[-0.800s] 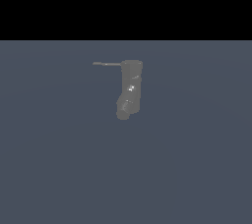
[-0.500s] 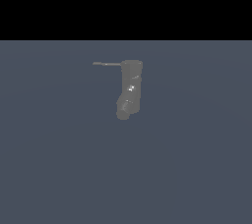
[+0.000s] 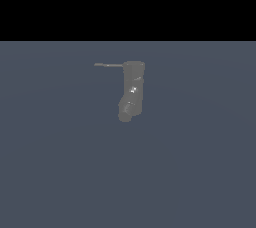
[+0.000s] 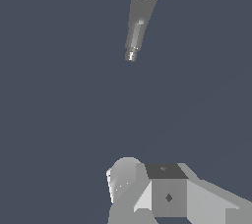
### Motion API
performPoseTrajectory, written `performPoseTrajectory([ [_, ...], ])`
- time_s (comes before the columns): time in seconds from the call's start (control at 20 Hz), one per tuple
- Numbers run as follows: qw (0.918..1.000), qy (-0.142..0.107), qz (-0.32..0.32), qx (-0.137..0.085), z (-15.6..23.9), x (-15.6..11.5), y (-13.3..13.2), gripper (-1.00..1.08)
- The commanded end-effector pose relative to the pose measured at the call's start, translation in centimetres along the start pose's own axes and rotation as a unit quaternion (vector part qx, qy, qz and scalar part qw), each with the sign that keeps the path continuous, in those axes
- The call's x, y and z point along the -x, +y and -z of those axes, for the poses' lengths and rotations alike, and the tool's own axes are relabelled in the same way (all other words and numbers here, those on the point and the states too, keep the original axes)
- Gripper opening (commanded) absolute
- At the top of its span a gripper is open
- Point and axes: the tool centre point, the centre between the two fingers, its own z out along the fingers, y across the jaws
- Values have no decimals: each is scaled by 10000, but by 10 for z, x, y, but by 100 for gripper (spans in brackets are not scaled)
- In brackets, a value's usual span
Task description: Turn on the faucet by rotating a designated handle.
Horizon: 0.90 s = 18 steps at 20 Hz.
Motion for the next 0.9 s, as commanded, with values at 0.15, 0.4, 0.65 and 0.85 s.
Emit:
performPoseTrajectory([
  [0.15,9999,-2,-141,-68,0,-8,-1,-100],
  [0.4,9989,-14,-422,-195,1,-25,-3,-100],
  [0.65,9956,-48,-860,-369,0,-50,-7,-100],
  [0.85,9896,-100,-1331,-528,-3,-77,-10,-100],
])
